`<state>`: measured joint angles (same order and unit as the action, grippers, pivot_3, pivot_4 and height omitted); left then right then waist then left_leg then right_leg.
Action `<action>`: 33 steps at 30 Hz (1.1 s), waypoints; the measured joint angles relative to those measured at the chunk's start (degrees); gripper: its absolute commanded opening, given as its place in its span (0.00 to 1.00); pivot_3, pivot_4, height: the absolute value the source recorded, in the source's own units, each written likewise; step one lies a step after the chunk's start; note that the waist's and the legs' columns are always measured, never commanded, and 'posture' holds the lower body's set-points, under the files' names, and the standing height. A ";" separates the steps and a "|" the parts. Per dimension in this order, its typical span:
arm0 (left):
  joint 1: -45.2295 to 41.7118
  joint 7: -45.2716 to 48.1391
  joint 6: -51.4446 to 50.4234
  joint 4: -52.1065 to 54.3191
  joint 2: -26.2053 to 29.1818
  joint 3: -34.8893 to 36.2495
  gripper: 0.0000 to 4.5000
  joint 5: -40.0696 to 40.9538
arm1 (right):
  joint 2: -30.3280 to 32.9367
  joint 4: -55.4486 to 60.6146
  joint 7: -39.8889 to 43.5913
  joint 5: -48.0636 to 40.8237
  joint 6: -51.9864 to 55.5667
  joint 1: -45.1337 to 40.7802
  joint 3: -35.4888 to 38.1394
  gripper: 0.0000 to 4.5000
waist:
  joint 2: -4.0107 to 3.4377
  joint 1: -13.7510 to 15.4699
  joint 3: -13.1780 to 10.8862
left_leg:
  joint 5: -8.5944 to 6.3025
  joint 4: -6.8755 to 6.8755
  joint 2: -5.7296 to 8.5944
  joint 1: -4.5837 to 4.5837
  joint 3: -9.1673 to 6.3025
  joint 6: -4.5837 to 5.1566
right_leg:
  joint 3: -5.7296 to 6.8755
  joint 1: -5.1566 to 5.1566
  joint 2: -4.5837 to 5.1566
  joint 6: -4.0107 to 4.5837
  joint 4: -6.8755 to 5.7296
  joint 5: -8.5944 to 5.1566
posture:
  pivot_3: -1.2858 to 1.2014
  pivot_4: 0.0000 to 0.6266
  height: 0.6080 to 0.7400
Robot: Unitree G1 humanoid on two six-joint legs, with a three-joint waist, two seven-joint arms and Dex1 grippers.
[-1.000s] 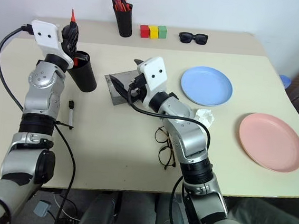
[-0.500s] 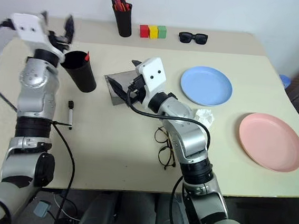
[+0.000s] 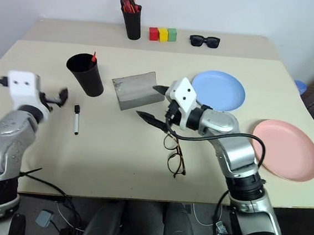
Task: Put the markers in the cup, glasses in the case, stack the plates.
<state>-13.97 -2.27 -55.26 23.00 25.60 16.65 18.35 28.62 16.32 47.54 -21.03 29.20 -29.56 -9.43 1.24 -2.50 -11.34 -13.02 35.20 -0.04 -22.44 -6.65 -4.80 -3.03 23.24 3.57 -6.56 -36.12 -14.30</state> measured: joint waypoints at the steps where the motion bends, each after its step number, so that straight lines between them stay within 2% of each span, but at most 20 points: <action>1: -0.55 -0.51 -2.88 0.03 -1.16 -0.27 0.99 0.35 | 0.37 -0.02 0.67 0.00 0.07 0.01 -0.05 1.00 | 0.00 0.01 0.00 | 0.00 0.00 0.00 -0.01 -0.01 0.00 | 0.00 0.02 -0.01 -0.04 0.00 0.02 | 0.52 0.24 1.00; 6: -7.09 -2.80 -18.51 -1.21 -4.14 -1.03 0.99 0.36 | 0.52 0.00 1.67 0.06 0.00 0.01 -0.22 1.00 | 0.01 -0.08 0.00 | 0.00 -0.05 0.00 0.00 -0.01 0.00 | 0.01 0.05 -0.02 -0.08 -0.01 0.04 | 0.52 0.24 1.00; 8: -8.74 -2.90 -21.34 -3.00 -5.15 -0.58 0.87 0.28 | 0.16 0.37 1.22 0.11 0.00 0.26 -0.36 1.00 | 0.01 -0.06 0.00 | 0.00 -0.05 0.00 -0.02 -0.01 0.00 | 0.01 0.06 -0.01 -0.09 0.01 0.03 | 0.52 0.24 1.00; 10: -9.79 -2.82 -22.33 -3.84 -5.60 -0.24 0.69 0.07 | -0.11 1.22 0.70 0.36 0.00 0.86 -0.86 1.00 | 0.01 -0.03 0.00 | 0.00 -0.05 0.00 -0.03 0.00 -0.01 | 0.00 0.07 0.01 -0.09 0.01 0.03 | 0.52 0.24 1.00; 15: -10.72 -2.87 -21.71 -5.75 -5.52 0.10 0.09 -1.93 | -0.15 3.32 -0.43 0.74 0.05 3.27 -1.52 1.00 | 0.01 -0.06 0.00 | 0.00 -0.05 0.00 -0.03 0.00 -0.01 | 0.00 0.07 0.01 -0.09 0.01 0.03 | 0.52 0.24 1.00; 16: -10.73 -2.85 -21.22 -6.10 -5.46 0.09 0.02 -2.26 | -0.16 3.63 -0.60 0.77 0.06 3.40 -1.60 1.00 | 0.01 -0.05 0.00 | 0.00 -0.05 0.00 -0.02 0.00 -0.01 | 0.00 0.07 0.01 -0.09 0.01 0.04 | 0.52 0.24 1.00; 18: -10.63 -2.89 -17.65 -7.18 -5.00 -0.18 0.02 -3.92 | -0.30 3.84 -0.95 0.87 0.06 3.44 -1.86 1.00 | 0.01 -0.02 0.00 | 0.00 -0.05 0.00 -0.03 0.00 -0.01 | 0.00 0.08 0.00 -0.08 0.01 0.03 | 0.52 0.24 1.00; 21: -10.76 -4.08 -7.07 -7.97 -3.33 -0.28 0.02 -7.50 | -0.87 3.85 -1.58 1.24 0.06 3.49 -2.20 1.00 | 0.01 0.12 0.00 | 0.00 -0.06 0.00 -0.05 0.00 -0.02 | 0.00 0.10 0.02 -0.07 0.02 0.03 | 0.52 0.24 1.00; 24: -14.85 -7.56 7.52 -9.12 -4.34 4.93 0.02 -9.19 | -2.95 3.41 -2.88 1.67 -0.17 3.06 -2.19 1.00 | 0.06 0.41 -0.01 | 0.01 -0.04 0.00 -0.10 0.00 -0.05 | 0.00 0.12 0.04 -0.07 0.05 0.04 | 0.52 0.24 1.00; 27: -19.81 -6.45 19.37 -9.20 -3.59 7.66 0.02 -8.97 | -6.11 1.35 -5.02 1.79 -1.07 0.72 -1.94 1.00 | 0.05 0.42 -0.01 | 0.02 -0.05 0.01 -0.09 0.04 -0.05 | 0.00 0.10 0.06 -0.08 0.07 0.05 | 0.52 0.24 1.00; 31: -26.04 1.69 31.83 -16.04 -0.91 0.67 0.02 -10.46 | -13.11 -7.14 -13.02 4.92 -3.64 -6.36 -0.50 1.00 | 0.05 0.67 -0.01 | 0.07 -0.05 0.02 -0.06 0.03 -0.13 | 0.00 0.07 0.03 -0.06 0.04 0.06 | 0.52 0.24 1.00; 33: -28.32 4.02 36.77 -21.17 -1.00 -2.71 0.02 -11.60 | -14.70 -9.50 -15.15 6.01 -5.00 -8.08 -0.17 1.00 | 0.05 0.76 -0.01 | 0.06 -0.07 0.03 -0.08 0.05 -0.13 | -0.01 0.08 0.05 -0.08 0.10 0.06 | 0.52 0.24 1.00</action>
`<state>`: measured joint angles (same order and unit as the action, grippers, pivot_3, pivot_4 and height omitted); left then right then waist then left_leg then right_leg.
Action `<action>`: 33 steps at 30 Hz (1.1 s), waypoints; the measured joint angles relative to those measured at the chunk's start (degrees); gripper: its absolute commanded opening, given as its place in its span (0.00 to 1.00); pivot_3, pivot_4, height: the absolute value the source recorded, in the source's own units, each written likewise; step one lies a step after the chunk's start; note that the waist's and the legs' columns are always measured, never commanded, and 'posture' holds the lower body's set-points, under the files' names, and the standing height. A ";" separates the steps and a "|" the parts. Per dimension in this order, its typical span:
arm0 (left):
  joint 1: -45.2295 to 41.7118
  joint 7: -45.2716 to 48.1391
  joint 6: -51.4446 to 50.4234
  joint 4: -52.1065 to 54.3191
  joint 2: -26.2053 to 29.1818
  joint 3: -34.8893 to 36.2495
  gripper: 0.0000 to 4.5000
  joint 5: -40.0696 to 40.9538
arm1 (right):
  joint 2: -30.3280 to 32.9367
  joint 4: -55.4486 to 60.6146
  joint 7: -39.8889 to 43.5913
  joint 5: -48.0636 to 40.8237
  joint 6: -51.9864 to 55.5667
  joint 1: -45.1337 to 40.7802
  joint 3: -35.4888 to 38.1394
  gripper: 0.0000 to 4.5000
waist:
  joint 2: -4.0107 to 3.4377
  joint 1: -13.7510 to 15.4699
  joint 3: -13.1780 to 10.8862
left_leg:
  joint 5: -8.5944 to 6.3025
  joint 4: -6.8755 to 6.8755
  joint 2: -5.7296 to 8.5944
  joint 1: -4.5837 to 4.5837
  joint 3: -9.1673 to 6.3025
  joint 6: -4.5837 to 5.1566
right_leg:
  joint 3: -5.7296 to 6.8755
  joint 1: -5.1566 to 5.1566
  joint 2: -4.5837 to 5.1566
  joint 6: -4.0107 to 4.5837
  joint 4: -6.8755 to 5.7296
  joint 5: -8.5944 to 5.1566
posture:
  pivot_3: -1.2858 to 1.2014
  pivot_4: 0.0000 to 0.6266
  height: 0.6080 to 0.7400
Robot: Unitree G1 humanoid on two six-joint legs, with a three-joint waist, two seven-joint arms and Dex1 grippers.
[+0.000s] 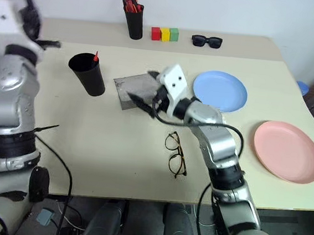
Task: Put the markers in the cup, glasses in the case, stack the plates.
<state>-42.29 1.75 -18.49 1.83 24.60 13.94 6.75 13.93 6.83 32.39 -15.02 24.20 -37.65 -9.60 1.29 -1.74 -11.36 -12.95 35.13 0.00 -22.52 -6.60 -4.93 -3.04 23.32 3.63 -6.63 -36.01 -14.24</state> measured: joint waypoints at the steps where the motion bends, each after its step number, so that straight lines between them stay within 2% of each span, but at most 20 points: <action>1: -0.84 0.60 2.28 -3.05 -0.12 -0.90 0.02 -0.53 | -0.40 -0.80 -0.52 0.31 -0.56 -0.22 0.10 1.00 | 0.00 -0.03 0.00 | 0.00 -0.01 0.00 -0.01 0.00 0.00 | 0.00 0.02 0.00 -0.01 0.00 0.00 | 0.52 0.24 1.00; 6: -1.97 2.29 11.45 -16.04 -0.33 -3.83 0.02 -3.38 | -1.63 -2.76 -1.81 0.64 -1.63 -0.48 1.12 1.00 | -0.02 -0.77 -0.01 | -0.01 -0.12 -0.01 -0.12 -0.02 0.02 | 0.00 0.22 -0.01 -0.01 -0.11 0.00 | 0.52 0.24 1.00; 14: -1.43 2.78 16.38 -20.12 -1.16 -3.96 0.02 -3.68 | -1.62 -2.71 -2.31 0.92 -2.03 -0.67 1.66 1.00 | -0.02 -0.76 -0.01 | 0.00 -0.04 -0.01 -0.12 -0.02 0.02 | 0.00 0.20 -0.01 -0.02 -0.13 0.01 | 0.52 0.24 1.00; 20: -0.19 1.64 16.66 -20.22 -1.22 -3.95 0.64 -3.97 | -1.72 -2.63 -2.28 0.67 -2.03 -0.55 1.67 1.00 | -0.02 -0.76 -0.01 | 0.00 -0.03 -0.01 -0.11 -0.04 0.02 | 0.00 0.20 -0.02 -0.02 -0.18 0.01 | 0.52 0.24 1.00; 29: 0.35 4.32 16.62 -17.51 -2.79 -3.00 0.64 -0.53 | -1.62 -2.53 -1.59 0.59 -2.02 -0.30 1.62 1.00 | -0.02 -0.76 -0.01 | 0.00 -0.04 -0.01 -0.12 -0.04 0.02 | 0.00 0.19 -0.01 -0.02 -0.17 0.01 | 0.52 0.24 1.00; 30: 1.17 7.50 15.97 -14.77 -2.87 -3.33 0.76 1.66 | -1.20 -2.08 -1.45 0.59 -1.95 0.45 1.65 1.00 | -0.02 -0.75 -0.01 | 0.00 -0.05 -0.01 -0.12 -0.04 0.02 | 0.00 0.19 -0.01 -0.02 -0.17 0.01 | 0.52 0.24 1.00; 33: 2.45 16.09 12.05 -8.41 -2.40 -6.51 0.98 5.63 | 1.50 -0.53 -0.24 0.30 -0.77 3.11 1.86 1.00 | -0.02 -0.41 -0.01 | 0.00 -0.02 0.00 -0.14 -0.04 0.02 | 0.01 0.16 0.00 -0.02 -0.14 0.01 | 0.52 0.24 1.00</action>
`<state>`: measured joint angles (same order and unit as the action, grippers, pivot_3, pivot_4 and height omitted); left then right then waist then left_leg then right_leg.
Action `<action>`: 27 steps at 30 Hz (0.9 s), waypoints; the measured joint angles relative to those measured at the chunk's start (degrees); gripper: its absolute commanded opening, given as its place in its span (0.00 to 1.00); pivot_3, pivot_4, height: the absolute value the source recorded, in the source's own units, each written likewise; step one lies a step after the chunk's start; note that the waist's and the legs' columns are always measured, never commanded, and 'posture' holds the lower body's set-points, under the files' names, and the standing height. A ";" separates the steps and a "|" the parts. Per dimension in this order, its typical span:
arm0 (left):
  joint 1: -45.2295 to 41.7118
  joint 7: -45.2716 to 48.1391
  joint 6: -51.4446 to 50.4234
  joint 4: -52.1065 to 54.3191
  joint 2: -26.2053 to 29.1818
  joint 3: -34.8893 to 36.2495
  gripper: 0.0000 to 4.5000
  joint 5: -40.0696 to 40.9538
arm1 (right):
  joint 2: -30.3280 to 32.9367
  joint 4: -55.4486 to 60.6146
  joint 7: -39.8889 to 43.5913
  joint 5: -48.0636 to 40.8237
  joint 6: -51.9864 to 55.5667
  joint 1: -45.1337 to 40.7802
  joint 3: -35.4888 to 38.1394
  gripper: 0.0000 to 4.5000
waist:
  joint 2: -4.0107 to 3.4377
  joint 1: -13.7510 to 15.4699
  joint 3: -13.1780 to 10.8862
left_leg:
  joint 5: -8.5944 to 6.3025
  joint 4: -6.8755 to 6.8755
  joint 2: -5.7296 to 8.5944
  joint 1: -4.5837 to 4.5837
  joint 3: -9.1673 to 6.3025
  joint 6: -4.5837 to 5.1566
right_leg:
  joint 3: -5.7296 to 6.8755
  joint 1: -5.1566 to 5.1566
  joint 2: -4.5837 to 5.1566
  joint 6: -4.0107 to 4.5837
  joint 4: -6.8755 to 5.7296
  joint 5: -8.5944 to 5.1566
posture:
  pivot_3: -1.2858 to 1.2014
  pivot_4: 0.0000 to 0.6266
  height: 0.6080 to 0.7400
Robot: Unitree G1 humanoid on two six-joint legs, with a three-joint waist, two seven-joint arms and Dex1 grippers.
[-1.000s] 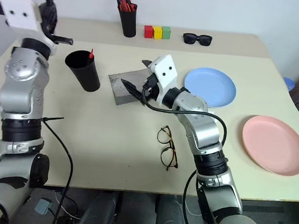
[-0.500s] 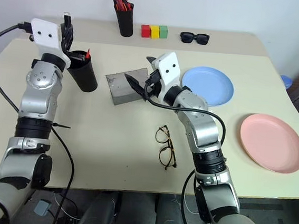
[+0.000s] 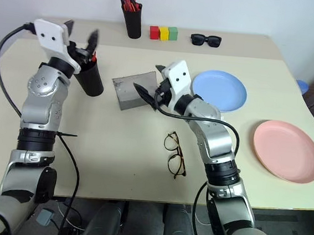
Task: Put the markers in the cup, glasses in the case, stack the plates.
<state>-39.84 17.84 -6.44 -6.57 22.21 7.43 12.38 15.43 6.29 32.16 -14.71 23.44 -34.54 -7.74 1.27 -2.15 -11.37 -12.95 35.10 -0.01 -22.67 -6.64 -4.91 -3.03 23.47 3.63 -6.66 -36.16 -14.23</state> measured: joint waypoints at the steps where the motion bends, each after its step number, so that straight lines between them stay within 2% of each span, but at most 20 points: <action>1: 0.47 3.55 -3.35 2.43 0.89 -2.00 0.98 1.32 | 2.16 1.54 1.17 -0.24 0.46 1.47 0.15 1.00 | 0.00 0.06 0.00 | 0.00 0.01 0.00 0.00 0.00 0.00 | 0.00 -0.02 0.00 -0.01 0.01 0.00 | 0.52 0.24 1.00; 4: 1.90 10.75 -12.08 5.88 3.42 -7.76 0.98 2.72 | 8.61 5.16 4.70 -1.52 2.00 5.28 2.28 1.00 | -0.02 -0.15 -0.01 | 0.00 0.02 0.01 0.04 0.00 0.01 | -0.01 -0.05 -0.02 -0.02 0.01 0.00 | 0.52 0.24 1.00; 8: 1.41 15.28 -20.76 3.02 5.40 -15.89 0.98 -0.78 | 16.34 8.44 8.71 -3.04 3.84 8.35 6.04 1.00 | -0.06 -0.61 -0.02 | 0.00 0.01 -0.01 0.18 0.02 0.02 | -0.04 -0.08 -0.06 0.00 -0.03 -0.01 | 0.52 0.24 1.00; 13: -1.05 18.71 -27.01 -4.88 4.59 -19.02 0.98 -2.00 | 23.44 12.14 11.86 -4.43 5.15 13.89 10.14 1.00 | -0.06 -0.31 -0.02 | -0.02 0.02 -0.02 0.07 0.01 0.05 | -0.03 -0.07 -0.06 -0.03 0.03 -0.04 | 0.52 0.24 1.00; 16: -3.62 21.82 -28.25 -8.77 4.25 -20.16 0.80 -2.43 | 26.55 15.12 12.42 -4.74 6.18 18.19 12.84 1.00 | -0.05 -0.16 -0.02 | -0.02 0.04 0.00 0.04 0.02 0.06 | -0.04 -0.07 -0.03 -0.05 0.06 -0.04 | 0.52 0.24 1.00; 23: -5.70 25.02 -27.68 -12.53 2.41 -20.28 0.03 -4.00 | 26.88 18.65 10.78 -5.52 7.58 20.80 14.87 1.00 | -0.05 -0.37 -0.02 | -0.02 0.04 0.00 0.08 0.02 0.06 | -0.04 -0.07 -0.04 -0.05 0.04 -0.04 | 0.52 0.24 1.00; 27: -5.54 29.13 -23.77 -12.44 3.97 -22.43 0.01 -5.94 | 26.80 20.68 9.87 -5.94 8.41 21.78 14.87 1.00 | -0.05 -0.18 -0.02 | -0.02 0.04 0.00 0.07 0.02 0.05 | -0.04 -0.07 -0.03 -0.05 0.05 -0.04 | 0.52 0.24 1.00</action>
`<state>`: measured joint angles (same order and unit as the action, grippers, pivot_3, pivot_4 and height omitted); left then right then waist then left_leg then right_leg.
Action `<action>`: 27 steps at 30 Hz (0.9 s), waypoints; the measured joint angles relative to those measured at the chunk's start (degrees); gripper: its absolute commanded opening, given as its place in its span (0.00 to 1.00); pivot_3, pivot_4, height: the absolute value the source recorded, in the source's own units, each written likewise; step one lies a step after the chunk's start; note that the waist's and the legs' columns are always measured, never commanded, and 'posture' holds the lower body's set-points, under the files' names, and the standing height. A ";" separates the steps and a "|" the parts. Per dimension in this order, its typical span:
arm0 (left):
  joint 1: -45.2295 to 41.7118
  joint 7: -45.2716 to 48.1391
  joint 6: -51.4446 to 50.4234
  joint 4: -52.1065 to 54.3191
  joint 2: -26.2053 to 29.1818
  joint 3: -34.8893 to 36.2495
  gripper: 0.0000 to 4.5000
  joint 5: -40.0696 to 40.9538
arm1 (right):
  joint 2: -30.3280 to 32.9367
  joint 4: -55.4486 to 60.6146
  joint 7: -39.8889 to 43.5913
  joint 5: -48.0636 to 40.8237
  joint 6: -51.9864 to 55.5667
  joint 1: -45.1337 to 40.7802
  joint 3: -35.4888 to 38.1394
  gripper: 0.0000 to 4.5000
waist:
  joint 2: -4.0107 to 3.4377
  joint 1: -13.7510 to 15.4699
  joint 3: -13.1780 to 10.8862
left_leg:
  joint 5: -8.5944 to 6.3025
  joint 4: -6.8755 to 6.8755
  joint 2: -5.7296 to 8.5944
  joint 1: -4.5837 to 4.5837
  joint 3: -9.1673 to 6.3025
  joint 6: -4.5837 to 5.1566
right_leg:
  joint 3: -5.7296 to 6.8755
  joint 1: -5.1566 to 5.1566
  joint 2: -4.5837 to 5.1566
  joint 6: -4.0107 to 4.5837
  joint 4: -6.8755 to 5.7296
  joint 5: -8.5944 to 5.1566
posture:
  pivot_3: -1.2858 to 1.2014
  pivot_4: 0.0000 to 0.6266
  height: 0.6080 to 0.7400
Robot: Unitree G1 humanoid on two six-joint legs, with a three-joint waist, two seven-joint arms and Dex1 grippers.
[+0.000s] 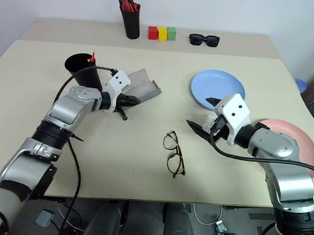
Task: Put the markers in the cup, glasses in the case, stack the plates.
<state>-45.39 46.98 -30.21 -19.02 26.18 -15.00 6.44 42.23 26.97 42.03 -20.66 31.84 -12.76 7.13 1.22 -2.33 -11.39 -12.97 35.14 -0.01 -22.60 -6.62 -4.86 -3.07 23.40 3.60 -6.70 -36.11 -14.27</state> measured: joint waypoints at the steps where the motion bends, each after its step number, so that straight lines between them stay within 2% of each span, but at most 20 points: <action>1: 0.52 1.49 2.37 0.08 0.61 -0.35 0.01 -0.59 | 0.00 0.41 -0.02 -0.33 0.29 0.22 0.00 1.00 | 0.00 0.00 0.00 | 0.00 0.00 0.00 0.00 0.00 0.00 | 0.00 0.00 0.00 0.00 0.01 0.00 | 0.52 0.24 1.00; 6: 6.50 12.89 14.64 6.45 4.13 -0.87 0.01 0.71 | 0.26 2.07 0.15 -2.13 3.49 1.56 -0.05 1.00 | -0.01 0.04 0.00 | 0.00 -0.03 -0.01 -0.02 0.00 0.00 | 0.00 0.03 0.01 0.04 0.01 -0.01 | 0.52 0.24 1.00; 10: 8.52 19.16 18.12 11.18 7.03 -1.88 0.01 1.47 | 1.68 4.83 0.90 -4.15 8.14 4.16 -0.52 1.00 | -0.01 0.45 0.00 | 0.00 0.06 -0.01 -0.02 0.01 0.00 | -0.01 -0.02 0.01 0.21 0.01 -0.10 | 0.52 0.24 1.00; 12: 9.36 20.97 19.44 12.06 7.99 -2.14 0.01 1.45 | 1.08 6.09 0.11 -8.11 13.36 5.48 0.10 1.00 | -0.01 0.47 0.00 | 0.00 0.07 -0.01 -0.01 0.01 0.00 | -0.02 -0.05 0.02 0.24 0.02 -0.12 | 0.52 0.24 1.00; 14: 9.93 22.21 19.70 12.31 8.35 -2.37 0.13 1.35 | 0.20 6.92 -0.99 -12.24 18.69 6.06 0.85 1.00 | -0.01 0.53 0.00 | 0.00 0.07 -0.01 -0.01 0.00 0.01 | -0.02 -0.04 0.01 0.24 0.00 -0.12 | 0.52 0.24 1.00; 15: 9.94 22.77 19.91 12.31 8.60 -2.53 0.22 1.15 | 0.20 7.48 -1.72 -13.69 21.12 6.52 1.21 1.00 | -0.01 0.63 0.00 | -0.01 0.07 -0.01 -0.01 0.00 0.01 | -0.01 -0.04 0.00 0.23 0.00 -0.12 | 0.52 0.24 1.00; 19: 9.91 21.41 23.39 11.63 8.49 -2.53 0.64 -1.08 | -2.01 7.78 -5.78 -19.25 29.59 6.90 3.79 1.00 | -0.01 0.80 0.00 | -0.02 0.07 -0.01 0.00 0.00 0.03 | -0.02 -0.04 0.00 0.23 0.01 -0.11 | 0.52 0.24 1.00; 23: 9.68 18.80 24.26 10.65 7.13 -1.94 0.64 -1.37 | -5.16 7.76 -9.99 -23.76 35.76 5.67 5.07 1.00 | -0.01 1.22 0.00 | -0.03 0.06 -0.01 -0.01 0.00 0.05 | -0.01 -0.04 0.00 0.13 0.01 -0.06 | 0.52 0.24 1.00; 27: 11.09 17.62 24.88 12.66 8.69 0.29 0.64 -1.32 | -8.62 7.73 -13.99 -25.48 38.68 5.61 4.90 1.00 | -0.02 1.15 0.00 | -0.04 0.02 -0.02 0.01 0.01 0.08 | -0.01 -0.01 -0.01 0.08 0.01 -0.04 | 0.52 0.24 1.00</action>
<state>-34.30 64.60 -5.33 -6.36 34.86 -14.72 5.12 33.61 34.70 28.04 -46.14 70.52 -7.15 12.03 1.20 -1.18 -11.38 -13.02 35.16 -0.03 -22.59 -6.61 -4.78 -3.09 23.39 3.60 -6.63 -36.10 -14.31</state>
